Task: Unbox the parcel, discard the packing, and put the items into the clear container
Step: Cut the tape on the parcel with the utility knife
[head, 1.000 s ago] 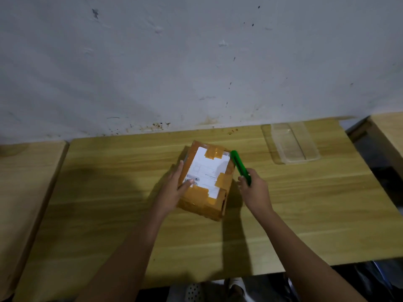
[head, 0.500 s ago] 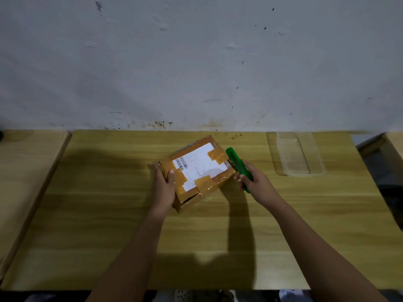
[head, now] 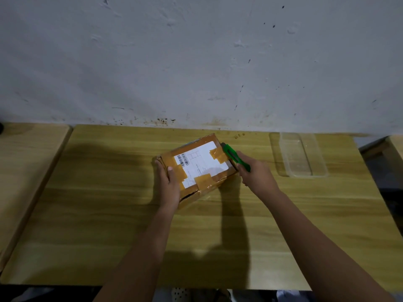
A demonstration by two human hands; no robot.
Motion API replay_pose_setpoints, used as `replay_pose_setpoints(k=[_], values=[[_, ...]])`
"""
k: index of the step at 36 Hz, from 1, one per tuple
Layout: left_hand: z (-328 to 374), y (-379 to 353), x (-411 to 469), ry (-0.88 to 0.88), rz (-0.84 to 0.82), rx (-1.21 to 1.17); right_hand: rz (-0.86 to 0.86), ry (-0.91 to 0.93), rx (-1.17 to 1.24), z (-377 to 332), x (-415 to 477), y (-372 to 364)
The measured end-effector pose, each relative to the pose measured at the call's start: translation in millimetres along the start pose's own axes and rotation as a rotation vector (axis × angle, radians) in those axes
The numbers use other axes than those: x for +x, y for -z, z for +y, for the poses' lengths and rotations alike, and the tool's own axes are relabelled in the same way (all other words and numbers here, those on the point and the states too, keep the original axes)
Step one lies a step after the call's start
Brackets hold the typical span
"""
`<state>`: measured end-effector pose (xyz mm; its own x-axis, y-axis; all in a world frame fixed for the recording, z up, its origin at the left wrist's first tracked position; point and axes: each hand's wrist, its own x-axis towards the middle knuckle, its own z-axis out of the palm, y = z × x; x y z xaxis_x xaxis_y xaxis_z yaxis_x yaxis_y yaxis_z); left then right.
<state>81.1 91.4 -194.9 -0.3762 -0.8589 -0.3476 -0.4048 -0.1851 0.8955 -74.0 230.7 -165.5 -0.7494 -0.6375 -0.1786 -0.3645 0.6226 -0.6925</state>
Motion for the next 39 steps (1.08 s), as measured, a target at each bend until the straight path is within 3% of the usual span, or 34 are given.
replay_pose_setpoints(k=[5, 20, 27, 34, 39], values=[[3.4, -1.1, -5.1, 0.004, -0.017, 0.001, -0.014, -0.011, -0.097, -4.4, 2.4, 0.8], [1.9, -8.3, -4.0, -0.017, 0.144, 0.131, -0.071, 0.009, -0.298, -22.0, -0.1, 1.4], [14.2, -9.6, -16.0, 0.013, 0.131, 0.041, -0.026, -0.005, -0.369, -16.2, -20.4, -1.7], [9.8, -10.1, -12.8, 0.008, 0.161, 0.022, 0.018, -0.03, -0.336, 2.2, -44.2, -3.9], [12.2, -11.8, -15.3, 0.006, 0.18, 0.003, 0.169, -0.029, -0.109, 6.9, -56.2, -1.7]])
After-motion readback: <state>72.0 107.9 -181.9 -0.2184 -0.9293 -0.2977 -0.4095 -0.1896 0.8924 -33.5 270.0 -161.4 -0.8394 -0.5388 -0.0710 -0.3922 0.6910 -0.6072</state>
